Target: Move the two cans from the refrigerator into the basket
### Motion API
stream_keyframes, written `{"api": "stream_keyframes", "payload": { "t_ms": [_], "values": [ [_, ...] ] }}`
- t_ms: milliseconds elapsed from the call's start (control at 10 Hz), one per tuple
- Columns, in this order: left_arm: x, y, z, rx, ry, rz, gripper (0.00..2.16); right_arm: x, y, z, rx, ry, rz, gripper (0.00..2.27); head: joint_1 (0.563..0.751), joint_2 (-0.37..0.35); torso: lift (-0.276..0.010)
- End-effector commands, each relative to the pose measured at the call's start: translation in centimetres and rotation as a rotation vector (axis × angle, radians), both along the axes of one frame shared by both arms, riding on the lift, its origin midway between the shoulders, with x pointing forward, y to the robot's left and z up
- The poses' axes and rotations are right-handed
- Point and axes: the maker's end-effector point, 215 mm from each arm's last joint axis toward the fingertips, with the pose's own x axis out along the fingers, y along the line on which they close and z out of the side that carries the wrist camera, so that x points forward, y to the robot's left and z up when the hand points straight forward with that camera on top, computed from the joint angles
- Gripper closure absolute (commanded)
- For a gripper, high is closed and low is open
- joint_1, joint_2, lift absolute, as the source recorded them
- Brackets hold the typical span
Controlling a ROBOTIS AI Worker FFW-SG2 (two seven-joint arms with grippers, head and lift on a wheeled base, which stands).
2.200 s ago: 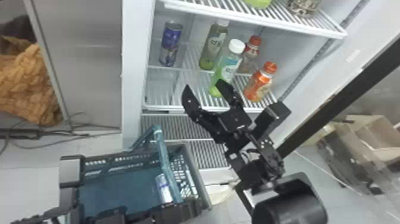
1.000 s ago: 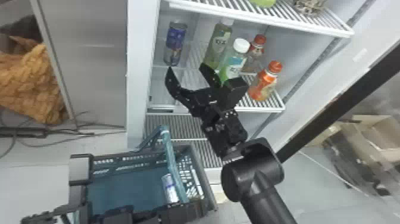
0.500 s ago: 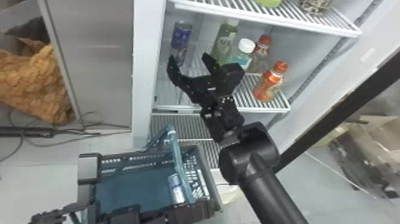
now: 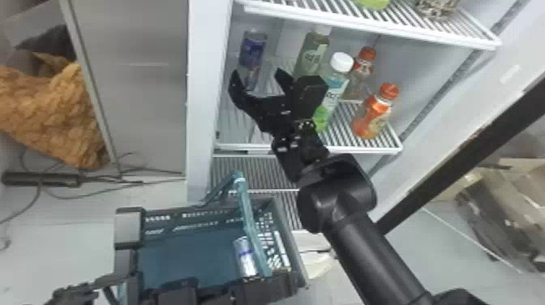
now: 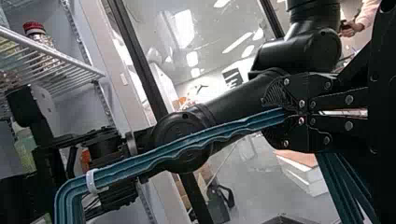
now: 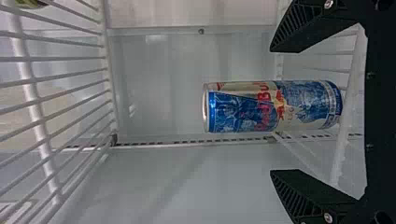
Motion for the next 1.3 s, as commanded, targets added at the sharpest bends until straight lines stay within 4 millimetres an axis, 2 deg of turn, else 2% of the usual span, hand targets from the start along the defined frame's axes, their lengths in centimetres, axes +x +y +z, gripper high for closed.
{"api": "stream_keyframes", "payload": {
  "t_ms": [0,300,500,800,1000,1100,1200],
  "values": [
    [0.1,-0.1,-0.1,0.001,0.000,0.000,1.22,0.8,0.3,0.2,-0.015,-0.012,0.003,0.07,0.695,-0.274,-0.276],
    [0.1,-0.2,-0.2,-0.002,0.006,-0.003,1.22,1.9,0.7,1.9,-0.030,-0.048,-0.001,0.07,0.695,-0.262,-0.276],
    [0.1,-0.4,-0.2,-0.004,0.005,-0.004,1.22,2.9,0.6,1.7,-0.030,-0.031,-0.007,0.07,0.695,-0.261,-0.276],
    [0.3,-0.6,-0.1,-0.005,0.001,-0.008,1.22,4.2,1.2,3.3,-0.033,-0.045,0.000,0.07,0.695,-0.260,-0.276],
    [0.3,-0.8,0.0,-0.007,-0.002,-0.012,1.22,4.9,1.1,1.7,-0.050,0.006,-0.009,0.09,0.695,-0.253,-0.276],
    [0.4,-0.8,0.1,-0.010,-0.003,-0.010,1.22,4.9,0.7,0.6,-0.060,0.033,-0.015,0.16,0.695,-0.252,-0.276],
    [0.4,-0.8,0.0,-0.009,-0.001,-0.010,1.22,5.0,0.7,0.2,-0.064,0.046,-0.014,0.34,0.695,-0.254,-0.276]
  ]
}}
